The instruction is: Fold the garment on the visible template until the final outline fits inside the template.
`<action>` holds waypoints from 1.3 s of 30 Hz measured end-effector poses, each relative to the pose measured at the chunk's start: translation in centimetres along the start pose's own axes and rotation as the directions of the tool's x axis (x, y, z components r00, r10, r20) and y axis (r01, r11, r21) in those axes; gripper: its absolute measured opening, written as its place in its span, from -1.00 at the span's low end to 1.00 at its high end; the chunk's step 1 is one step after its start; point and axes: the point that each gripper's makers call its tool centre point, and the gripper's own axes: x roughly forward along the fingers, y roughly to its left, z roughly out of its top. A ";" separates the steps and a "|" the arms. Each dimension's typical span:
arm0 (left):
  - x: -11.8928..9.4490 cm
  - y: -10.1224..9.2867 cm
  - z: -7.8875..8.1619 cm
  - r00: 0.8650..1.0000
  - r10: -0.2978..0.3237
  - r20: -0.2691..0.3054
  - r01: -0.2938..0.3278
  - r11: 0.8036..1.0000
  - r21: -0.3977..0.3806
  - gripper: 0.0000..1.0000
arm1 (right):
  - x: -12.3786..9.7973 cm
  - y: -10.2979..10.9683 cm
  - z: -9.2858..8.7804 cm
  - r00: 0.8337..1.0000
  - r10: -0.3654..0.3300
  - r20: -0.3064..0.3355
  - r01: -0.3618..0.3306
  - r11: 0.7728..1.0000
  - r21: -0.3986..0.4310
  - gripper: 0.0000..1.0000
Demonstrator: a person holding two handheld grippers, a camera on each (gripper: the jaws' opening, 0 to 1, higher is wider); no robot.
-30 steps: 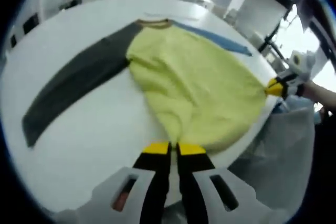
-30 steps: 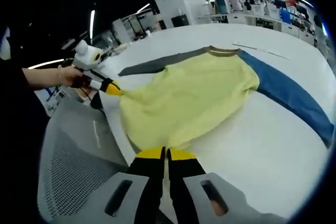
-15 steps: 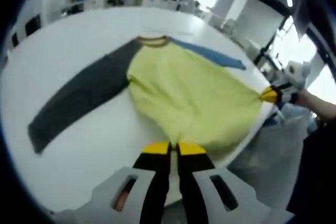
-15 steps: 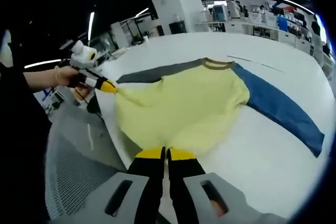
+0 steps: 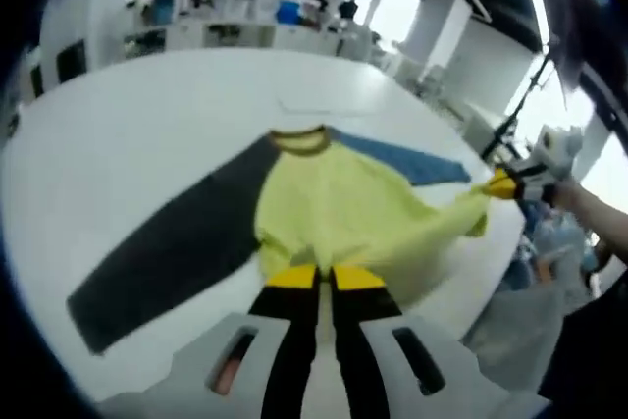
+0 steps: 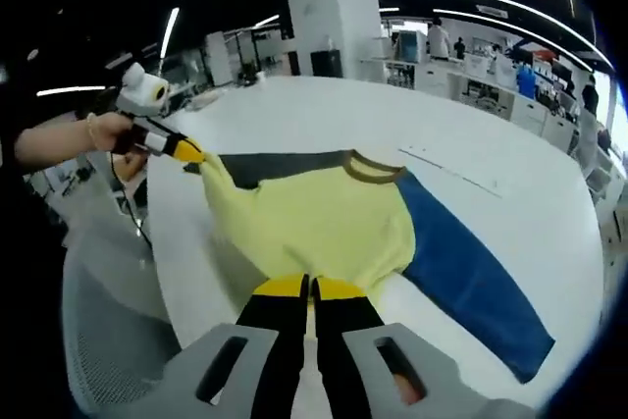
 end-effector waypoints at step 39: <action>11.0 6.1 -3.1 0.974 0.095 -0.205 -0.106 0.993 -0.046 -0.99 | 11.3 -8.4 -4.7 0.963 -0.009 -0.270 0.037 0.994 0.099 -0.94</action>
